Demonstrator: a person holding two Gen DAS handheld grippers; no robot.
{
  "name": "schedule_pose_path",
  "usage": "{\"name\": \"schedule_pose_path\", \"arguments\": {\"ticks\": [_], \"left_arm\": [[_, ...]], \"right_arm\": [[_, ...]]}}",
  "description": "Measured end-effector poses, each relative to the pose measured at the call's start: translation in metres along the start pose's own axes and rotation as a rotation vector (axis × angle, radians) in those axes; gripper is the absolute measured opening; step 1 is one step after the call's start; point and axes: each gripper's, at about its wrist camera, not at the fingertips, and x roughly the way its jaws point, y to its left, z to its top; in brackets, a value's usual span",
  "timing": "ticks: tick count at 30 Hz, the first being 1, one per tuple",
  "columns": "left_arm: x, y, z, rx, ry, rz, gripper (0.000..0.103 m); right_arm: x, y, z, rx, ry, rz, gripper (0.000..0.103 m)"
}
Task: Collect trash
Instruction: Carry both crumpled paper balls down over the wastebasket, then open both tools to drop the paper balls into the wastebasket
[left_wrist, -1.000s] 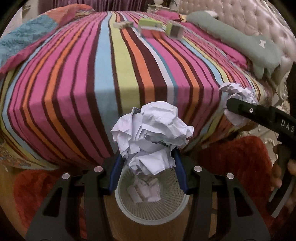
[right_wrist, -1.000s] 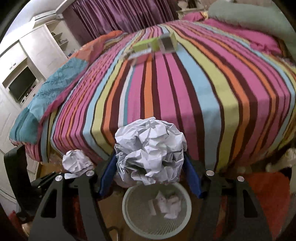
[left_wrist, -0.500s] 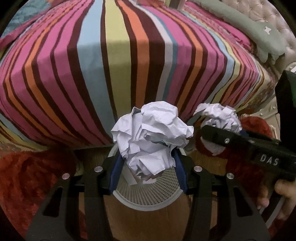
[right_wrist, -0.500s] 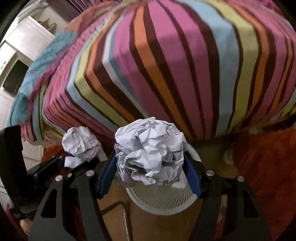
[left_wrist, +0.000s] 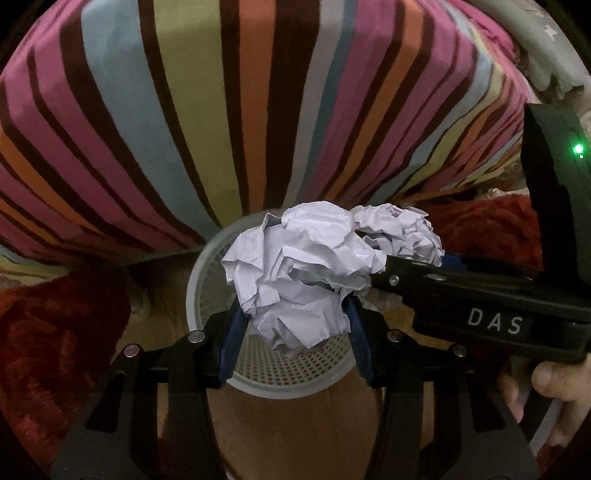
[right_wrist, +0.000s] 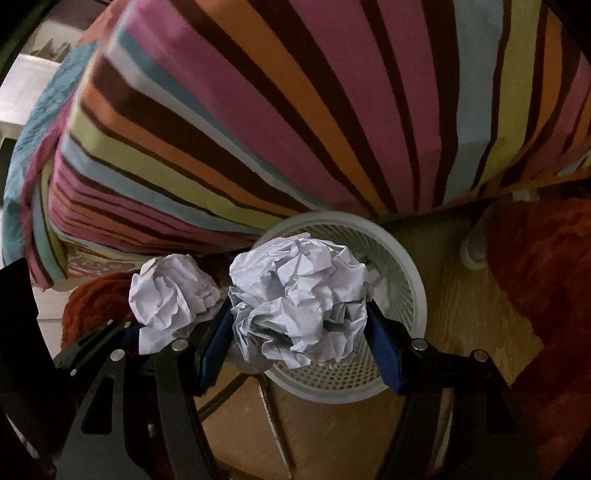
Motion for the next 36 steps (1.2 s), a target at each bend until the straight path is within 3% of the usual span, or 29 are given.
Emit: {"name": "schedule_pose_path", "arguments": {"ticks": [15, 30, 33, 35, 36], "left_arm": [[0.066, 0.022, -0.001, -0.145, 0.23, -0.006, 0.05], [0.097, 0.031, -0.004, -0.182, 0.331, 0.009, 0.052], [0.1, 0.033, -0.004, -0.195, 0.343, 0.021, 0.061], [0.103, 0.034, -0.005, -0.208, 0.361, 0.049, 0.078], [0.106, 0.035, -0.006, -0.213, 0.364, 0.052, 0.078]], "right_arm": [[0.052, -0.018, 0.002, 0.128, 0.155, -0.023, 0.064], [0.082, -0.035, 0.001, 0.213, 0.239, -0.031, 0.065], [0.084, -0.031, 0.001, 0.211, 0.238, -0.043, 0.072], [0.085, -0.031, 0.001, 0.211, 0.233, -0.07, 0.077], [0.086, -0.032, 0.0, 0.217, 0.239, -0.083, 0.077]]}}
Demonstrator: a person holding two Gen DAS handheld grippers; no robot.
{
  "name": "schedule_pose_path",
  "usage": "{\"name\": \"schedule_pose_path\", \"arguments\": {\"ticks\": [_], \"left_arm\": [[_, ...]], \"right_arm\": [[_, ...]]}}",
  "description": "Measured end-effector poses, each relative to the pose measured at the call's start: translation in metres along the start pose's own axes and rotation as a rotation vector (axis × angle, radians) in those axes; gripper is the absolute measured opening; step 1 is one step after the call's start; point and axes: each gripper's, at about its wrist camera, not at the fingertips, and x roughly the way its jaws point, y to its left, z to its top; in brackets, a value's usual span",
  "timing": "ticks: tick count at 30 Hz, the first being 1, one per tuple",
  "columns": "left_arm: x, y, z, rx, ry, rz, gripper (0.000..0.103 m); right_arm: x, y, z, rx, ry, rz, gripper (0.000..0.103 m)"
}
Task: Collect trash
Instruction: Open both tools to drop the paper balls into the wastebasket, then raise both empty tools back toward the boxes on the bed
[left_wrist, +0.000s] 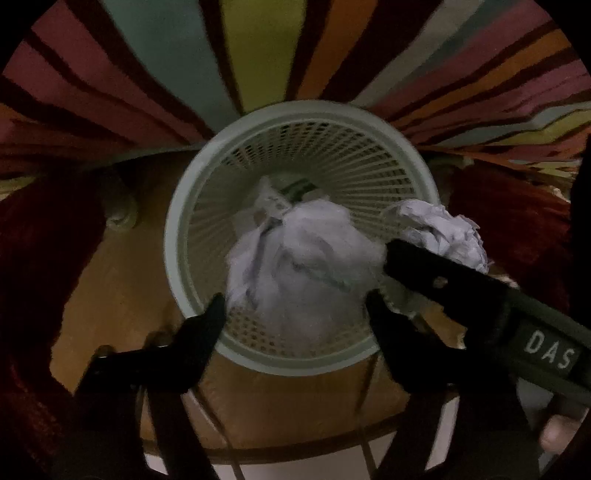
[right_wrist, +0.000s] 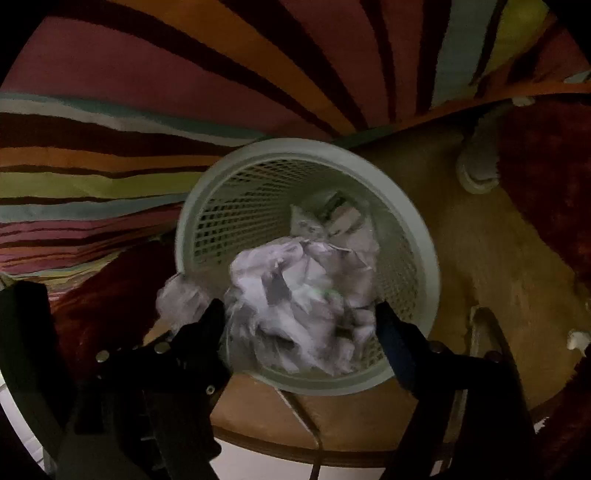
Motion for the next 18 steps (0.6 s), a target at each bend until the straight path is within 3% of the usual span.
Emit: {"name": "schedule_pose_path", "arguments": {"ticks": [13, 18], "left_arm": [[-0.007, 0.003, -0.005, -0.013, -0.02, -0.009, 0.078], [-0.016, 0.006, -0.006, -0.016, -0.046, -0.032, 0.078]], "right_arm": [[0.0, -0.004, -0.002, 0.02, 0.002, -0.018, 0.077], [-0.013, 0.0, -0.006, -0.004, -0.047, -0.032, 0.077]]}}
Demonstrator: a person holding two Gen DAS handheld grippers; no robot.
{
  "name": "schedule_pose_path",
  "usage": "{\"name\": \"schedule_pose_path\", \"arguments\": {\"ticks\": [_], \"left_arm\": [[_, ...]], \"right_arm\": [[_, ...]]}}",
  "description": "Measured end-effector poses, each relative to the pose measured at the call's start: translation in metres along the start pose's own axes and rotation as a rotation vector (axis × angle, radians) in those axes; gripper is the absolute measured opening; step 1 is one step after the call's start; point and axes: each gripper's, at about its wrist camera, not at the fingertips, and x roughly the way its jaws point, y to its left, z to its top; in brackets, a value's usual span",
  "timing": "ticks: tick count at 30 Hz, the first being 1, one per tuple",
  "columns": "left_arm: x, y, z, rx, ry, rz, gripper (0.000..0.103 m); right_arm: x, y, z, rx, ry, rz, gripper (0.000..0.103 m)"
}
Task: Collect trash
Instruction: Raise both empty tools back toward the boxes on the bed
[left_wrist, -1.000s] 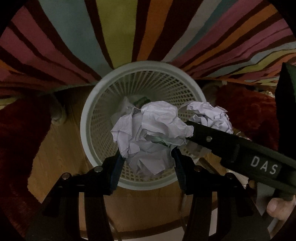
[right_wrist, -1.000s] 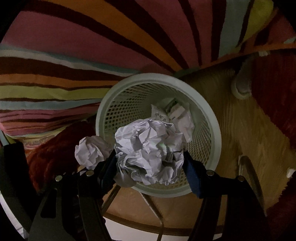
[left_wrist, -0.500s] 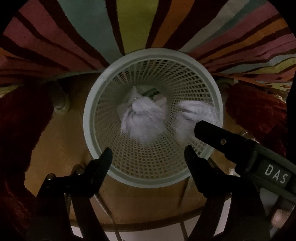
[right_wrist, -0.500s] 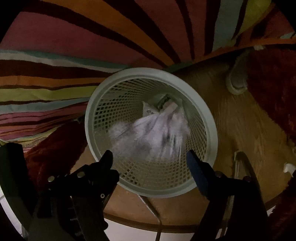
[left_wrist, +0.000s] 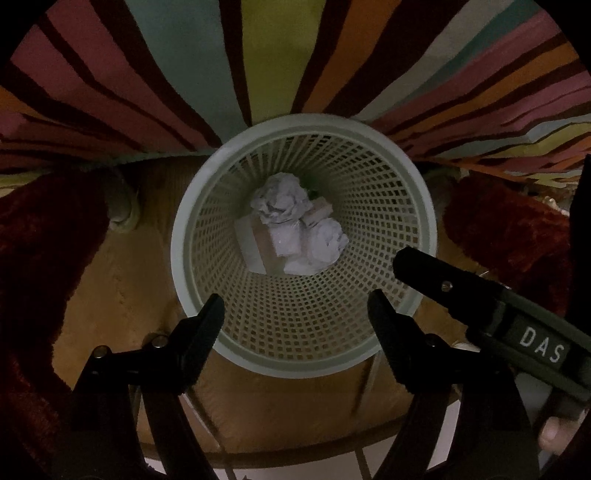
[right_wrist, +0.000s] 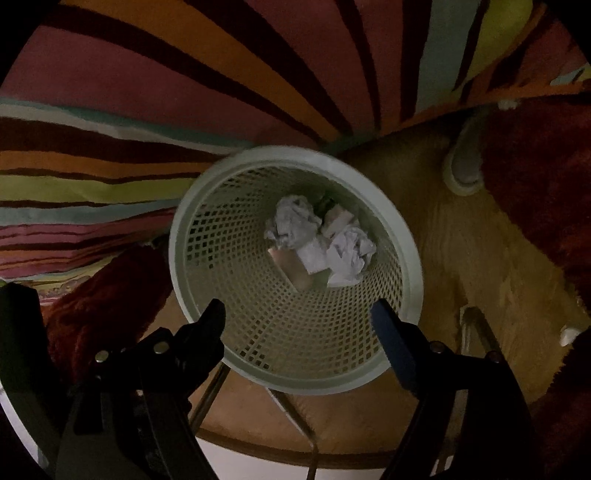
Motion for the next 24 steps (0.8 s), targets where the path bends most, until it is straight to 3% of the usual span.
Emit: {"name": "schedule_pose_path", "arguments": {"ticks": [9, 14, 19, 20, 21, 24], "left_arm": [[-0.039, -0.013, -0.01, 0.062, -0.122, -0.014, 0.078], [-0.071, -0.024, -0.018, 0.134, -0.243, 0.008, 0.078], [-0.11, -0.031, -0.028, 0.192, -0.431, 0.058, 0.078], [-0.121, -0.032, -0.031, 0.2, -0.483, 0.065, 0.078], [-0.129, -0.033, -0.033, 0.209, -0.527, 0.071, 0.078], [-0.155, -0.034, -0.037, 0.235, -0.647, 0.11, 0.078]], "right_arm": [[-0.041, 0.005, -0.008, -0.036, -0.132, 0.012, 0.077], [-0.076, 0.016, -0.016, -0.107, -0.276, -0.022, 0.077], [-0.115, 0.032, -0.03, -0.225, -0.449, -0.044, 0.078], [-0.122, 0.035, -0.034, -0.244, -0.489, -0.056, 0.082], [-0.13, 0.038, -0.037, -0.267, -0.536, -0.069, 0.096], [-0.152, 0.048, -0.043, -0.341, -0.678, -0.1, 0.096]]}}
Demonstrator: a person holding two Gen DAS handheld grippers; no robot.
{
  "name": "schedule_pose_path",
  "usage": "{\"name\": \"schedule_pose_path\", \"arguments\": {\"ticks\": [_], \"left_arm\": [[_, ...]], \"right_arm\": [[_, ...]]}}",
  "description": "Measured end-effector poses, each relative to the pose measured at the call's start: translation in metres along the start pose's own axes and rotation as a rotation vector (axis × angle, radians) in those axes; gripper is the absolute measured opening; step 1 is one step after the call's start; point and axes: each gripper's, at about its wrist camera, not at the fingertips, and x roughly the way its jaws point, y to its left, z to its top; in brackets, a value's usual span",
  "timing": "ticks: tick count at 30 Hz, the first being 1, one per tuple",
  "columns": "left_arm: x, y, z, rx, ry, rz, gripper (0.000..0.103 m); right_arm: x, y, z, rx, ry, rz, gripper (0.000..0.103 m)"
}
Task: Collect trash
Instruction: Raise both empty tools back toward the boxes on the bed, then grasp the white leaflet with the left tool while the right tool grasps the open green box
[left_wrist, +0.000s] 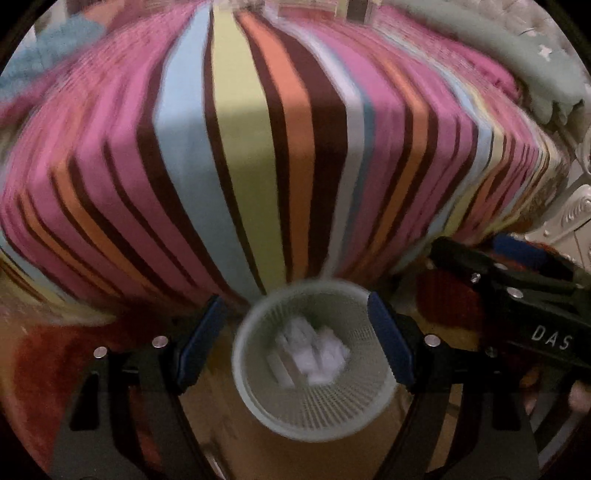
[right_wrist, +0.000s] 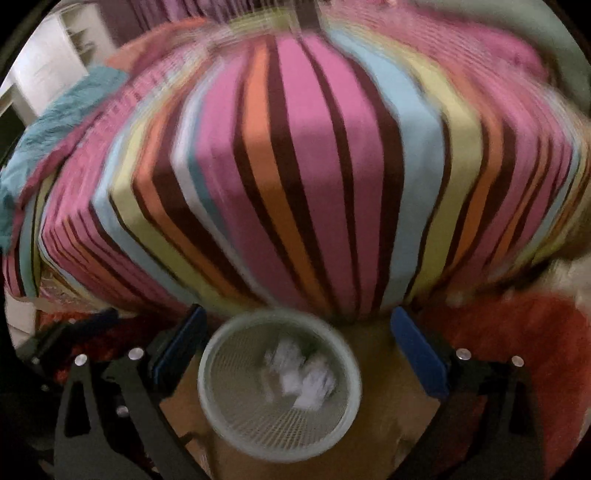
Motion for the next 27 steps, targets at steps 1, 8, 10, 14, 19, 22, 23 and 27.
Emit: {"name": "schedule_pose_path", "arguments": {"ticks": [1, 8, 10, 14, 19, 22, 23, 27], "left_arm": [[-0.005, 0.001, 0.003, 0.007, -0.026, 0.013, 0.078], [-0.035, 0.008, 0.034, 0.043, -0.186, 0.046, 0.078], [-0.039, 0.012, 0.049, 0.053, -0.211, 0.04, 0.078], [-0.043, 0.023, 0.077, 0.022, -0.226, 0.026, 0.078], [-0.044, 0.027, 0.12, 0.026, -0.258, 0.021, 0.078], [-0.04, 0.026, 0.148, 0.074, -0.276, 0.025, 0.078], [-0.038, 0.026, 0.156, 0.09, -0.281, 0.024, 0.078], [-0.028, 0.023, 0.188, 0.169, -0.307, 0.017, 0.078]], "right_arm": [[-0.005, 0.001, 0.004, -0.017, -0.034, -0.002, 0.096], [-0.037, 0.0, 0.032, -0.044, -0.281, -0.009, 0.096], [-0.042, -0.002, 0.042, -0.055, -0.342, -0.008, 0.096], [-0.046, -0.008, 0.07, -0.051, -0.376, 0.034, 0.096], [-0.047, -0.015, 0.106, -0.046, -0.384, 0.003, 0.096], [-0.045, -0.019, 0.127, -0.048, -0.403, -0.022, 0.096], [-0.041, -0.02, 0.137, -0.046, -0.402, -0.03, 0.096], [-0.029, -0.026, 0.161, -0.026, -0.39, -0.051, 0.096]]}}
